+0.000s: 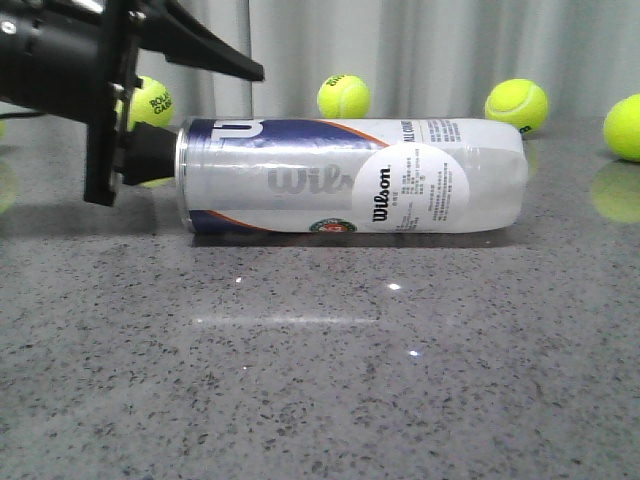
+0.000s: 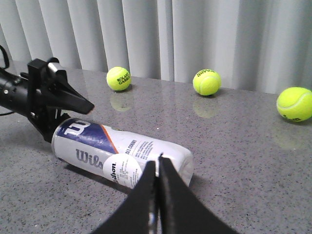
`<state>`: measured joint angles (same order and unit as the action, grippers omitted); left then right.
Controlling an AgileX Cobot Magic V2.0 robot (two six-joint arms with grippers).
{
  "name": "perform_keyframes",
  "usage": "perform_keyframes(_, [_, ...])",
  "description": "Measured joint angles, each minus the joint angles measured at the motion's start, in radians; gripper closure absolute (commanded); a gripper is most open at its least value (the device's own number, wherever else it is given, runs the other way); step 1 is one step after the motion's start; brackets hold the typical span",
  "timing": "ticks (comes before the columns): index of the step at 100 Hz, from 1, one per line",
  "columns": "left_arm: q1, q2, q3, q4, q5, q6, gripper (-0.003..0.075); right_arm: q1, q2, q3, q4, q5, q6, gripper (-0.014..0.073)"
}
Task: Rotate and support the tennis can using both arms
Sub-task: 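Grasp the can's metal end with the left gripper, then lift and rotate the can upright with the left gripper, lowering it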
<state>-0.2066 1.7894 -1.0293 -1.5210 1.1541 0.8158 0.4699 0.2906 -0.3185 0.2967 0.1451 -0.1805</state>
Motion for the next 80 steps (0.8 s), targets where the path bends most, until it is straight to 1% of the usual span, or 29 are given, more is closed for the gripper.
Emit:
perform_keyframes(1, [-0.002, 0.004, -0.002, 0.000, 0.002, -0.002, 0.0461, 0.000, 0.000, 0.000, 0.000, 0.000, 0.000, 0.0655])
perform_keyframes(3, [-0.008, 0.016, -0.005, -0.003, 0.002, -0.002, 0.0490, 0.000, 0.000, 0.000, 0.000, 0.000, 0.000, 0.0655])
perform_keyframes(6, [-0.014, 0.028, -0.009, -0.008, 0.002, -0.002, 0.0563, 0.000, 0.000, 0.000, 0.000, 0.000, 0.000, 0.0655])
perform_keyframes(8, [-0.018, 0.034, -0.011, -0.012, 0.002, -0.002, 0.0591, 0.000, 0.000, 0.000, 0.000, 0.000, 0.000, 0.0655])
perform_keyframes(13, [-0.023, 0.041, -0.016, -0.032, 0.013, -0.006, 0.0700, 0.000, 0.000, 0.000, 0.000, 0.000, 0.000, 0.0655])
perform_keyframes(16, [-0.026, 0.041, -0.019, -0.041, 0.015, -0.006, 0.0740, 0.000, 0.000, 0.000, 0.000, 0.000, 0.000, 0.0655])
perform_keyframes(29, [-0.030, 0.041, -0.029, -0.088, 0.048, 0.002, 0.0739, 0.000, 0.000, 0.000, 0.000, 0.000, 0.000, 0.0655])
perform_keyframes(41, [-0.030, 0.025, -0.046, -0.083, 0.048, 0.041, 0.0739, 0.000, 0.000, 0.000, 0.000, 0.000, 0.000, 0.0655])
perform_keyframes(56, [-0.030, -0.048, -0.102, -0.041, 0.015, 0.069, 0.0739, 0.000, 0.000, 0.000, 0.000, 0.000, 0.000, 0.0655])
perform_keyframes(70, [-0.030, -0.149, -0.196, 0.053, 0.014, 0.071, 0.0739, 0.000, 0.000, 0.000, 0.000, 0.000, 0.000, 0.0655])
perform_keyframes(80, [-0.030, -0.228, -0.276, 0.207, 0.011, 0.029, 0.0739, 0.000, 0.000, 0.000, 0.000, 0.000, 0.000, 0.0655])
